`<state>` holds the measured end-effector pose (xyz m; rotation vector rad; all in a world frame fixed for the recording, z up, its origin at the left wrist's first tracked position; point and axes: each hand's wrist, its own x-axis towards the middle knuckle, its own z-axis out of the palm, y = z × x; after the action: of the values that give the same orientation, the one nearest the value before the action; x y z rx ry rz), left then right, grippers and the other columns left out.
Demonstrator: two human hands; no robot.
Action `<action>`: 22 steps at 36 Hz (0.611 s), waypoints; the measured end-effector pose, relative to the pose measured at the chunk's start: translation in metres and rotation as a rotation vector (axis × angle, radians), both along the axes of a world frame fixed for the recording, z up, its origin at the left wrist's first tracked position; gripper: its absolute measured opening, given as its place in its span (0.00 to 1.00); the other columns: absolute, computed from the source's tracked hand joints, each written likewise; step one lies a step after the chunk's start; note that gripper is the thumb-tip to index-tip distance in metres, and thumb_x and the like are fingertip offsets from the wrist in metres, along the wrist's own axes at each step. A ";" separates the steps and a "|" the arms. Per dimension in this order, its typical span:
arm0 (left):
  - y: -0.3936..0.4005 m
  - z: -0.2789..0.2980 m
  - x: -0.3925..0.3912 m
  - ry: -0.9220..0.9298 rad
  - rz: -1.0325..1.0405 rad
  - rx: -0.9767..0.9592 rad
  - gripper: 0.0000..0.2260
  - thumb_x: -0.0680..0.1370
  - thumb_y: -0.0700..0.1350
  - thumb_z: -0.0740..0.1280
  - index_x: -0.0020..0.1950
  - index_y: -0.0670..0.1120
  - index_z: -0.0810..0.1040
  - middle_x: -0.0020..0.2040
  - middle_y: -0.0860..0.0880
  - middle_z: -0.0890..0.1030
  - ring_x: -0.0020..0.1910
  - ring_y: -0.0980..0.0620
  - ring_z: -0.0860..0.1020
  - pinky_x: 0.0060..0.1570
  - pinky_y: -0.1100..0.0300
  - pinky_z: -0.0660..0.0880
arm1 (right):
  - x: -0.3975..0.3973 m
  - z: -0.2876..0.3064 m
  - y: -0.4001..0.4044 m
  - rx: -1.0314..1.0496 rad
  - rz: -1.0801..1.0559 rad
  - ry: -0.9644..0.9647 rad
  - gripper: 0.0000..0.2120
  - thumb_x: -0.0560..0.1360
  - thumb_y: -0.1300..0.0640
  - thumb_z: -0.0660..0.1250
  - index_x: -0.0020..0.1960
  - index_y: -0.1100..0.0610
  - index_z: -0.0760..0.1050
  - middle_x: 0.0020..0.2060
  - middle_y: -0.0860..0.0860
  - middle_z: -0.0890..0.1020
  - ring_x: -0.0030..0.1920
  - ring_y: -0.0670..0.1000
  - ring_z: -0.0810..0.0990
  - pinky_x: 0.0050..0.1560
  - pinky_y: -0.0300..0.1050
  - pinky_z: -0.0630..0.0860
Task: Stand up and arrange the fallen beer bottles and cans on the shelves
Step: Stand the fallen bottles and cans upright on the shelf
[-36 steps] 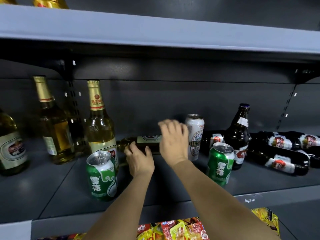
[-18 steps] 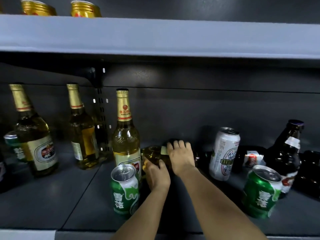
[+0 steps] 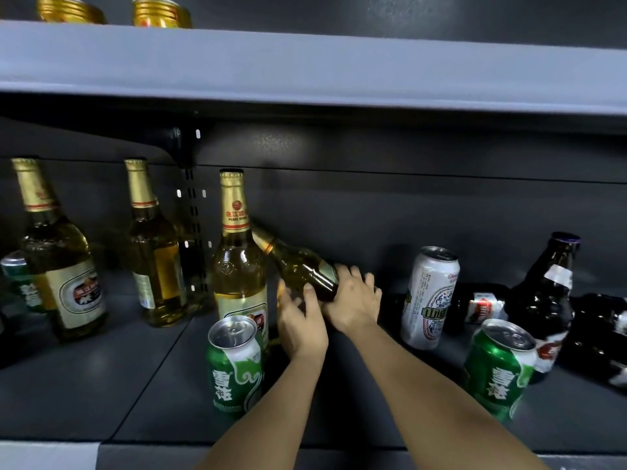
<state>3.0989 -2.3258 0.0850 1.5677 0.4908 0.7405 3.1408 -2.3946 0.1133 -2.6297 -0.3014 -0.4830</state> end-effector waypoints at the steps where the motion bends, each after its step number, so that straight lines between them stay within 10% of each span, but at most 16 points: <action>1: 0.000 0.001 0.001 0.001 -0.015 0.006 0.25 0.81 0.52 0.60 0.77 0.47 0.62 0.67 0.45 0.76 0.65 0.47 0.74 0.55 0.63 0.65 | -0.001 0.003 0.001 0.055 0.001 0.012 0.33 0.71 0.36 0.67 0.70 0.50 0.65 0.64 0.50 0.72 0.63 0.56 0.67 0.61 0.52 0.66; 13: 0.018 -0.006 0.017 0.005 -0.011 -0.073 0.26 0.80 0.60 0.58 0.76 0.52 0.65 0.73 0.46 0.69 0.72 0.45 0.67 0.72 0.48 0.62 | 0.013 0.007 0.048 0.822 0.141 0.337 0.26 0.65 0.52 0.79 0.56 0.47 0.68 0.50 0.51 0.81 0.54 0.55 0.80 0.60 0.50 0.76; 22: 0.029 -0.016 0.027 0.033 -0.019 -0.142 0.26 0.81 0.59 0.56 0.77 0.52 0.62 0.76 0.47 0.66 0.75 0.47 0.62 0.75 0.51 0.55 | 0.023 0.008 0.062 0.511 0.089 0.324 0.27 0.67 0.42 0.75 0.59 0.52 0.69 0.51 0.53 0.79 0.54 0.56 0.79 0.52 0.45 0.74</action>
<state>3.1263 -2.2970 0.0695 1.4520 0.5407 0.6524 3.1636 -2.3325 0.1216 -2.1376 -0.1619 -0.0792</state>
